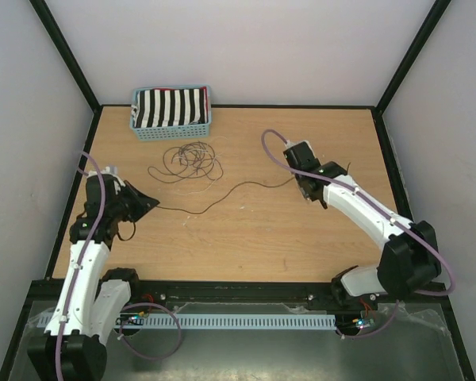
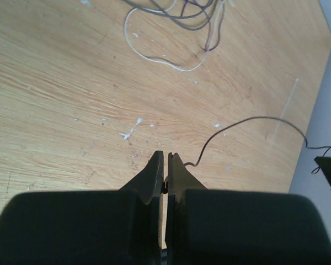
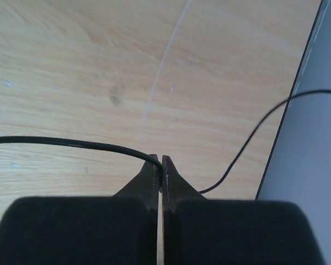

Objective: Zip-tie the wires
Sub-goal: Straighten the cable at the center of the board.

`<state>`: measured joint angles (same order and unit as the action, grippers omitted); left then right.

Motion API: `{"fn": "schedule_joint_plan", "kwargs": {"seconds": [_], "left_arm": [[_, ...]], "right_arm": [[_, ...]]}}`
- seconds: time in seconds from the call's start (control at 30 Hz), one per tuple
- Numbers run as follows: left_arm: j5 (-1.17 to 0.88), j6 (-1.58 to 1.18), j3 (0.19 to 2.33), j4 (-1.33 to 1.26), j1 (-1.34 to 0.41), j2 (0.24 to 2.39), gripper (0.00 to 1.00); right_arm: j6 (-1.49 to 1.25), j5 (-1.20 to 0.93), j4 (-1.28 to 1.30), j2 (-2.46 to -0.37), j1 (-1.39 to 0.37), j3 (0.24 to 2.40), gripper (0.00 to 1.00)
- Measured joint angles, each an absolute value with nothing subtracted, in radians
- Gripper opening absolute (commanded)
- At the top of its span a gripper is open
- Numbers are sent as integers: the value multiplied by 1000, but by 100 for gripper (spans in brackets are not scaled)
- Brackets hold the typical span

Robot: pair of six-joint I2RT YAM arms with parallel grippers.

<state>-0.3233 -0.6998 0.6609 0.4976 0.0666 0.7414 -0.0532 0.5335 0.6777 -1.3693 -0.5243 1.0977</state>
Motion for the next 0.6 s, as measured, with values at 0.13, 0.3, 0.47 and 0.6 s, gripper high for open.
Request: {"fn": "schedule_joint_plan", "kwargs": {"seconds": [0.13,0.3,0.47,0.6], "left_arm": [[-297,-734,586,448,52,742,0],[-207,-737,539,405,39,748,0],[-151,-742,506,363,38,802,0],[-125,-748,463,329,33,848,0]], "right_arm": [[-65,551,691,-1420,-496,1018,1],[-80,593,712,-1515,-490,1010,3],[-91,605,713,-1573,-484,1010,0],[-94,607,710,-1640,-482,1005,0]]}}
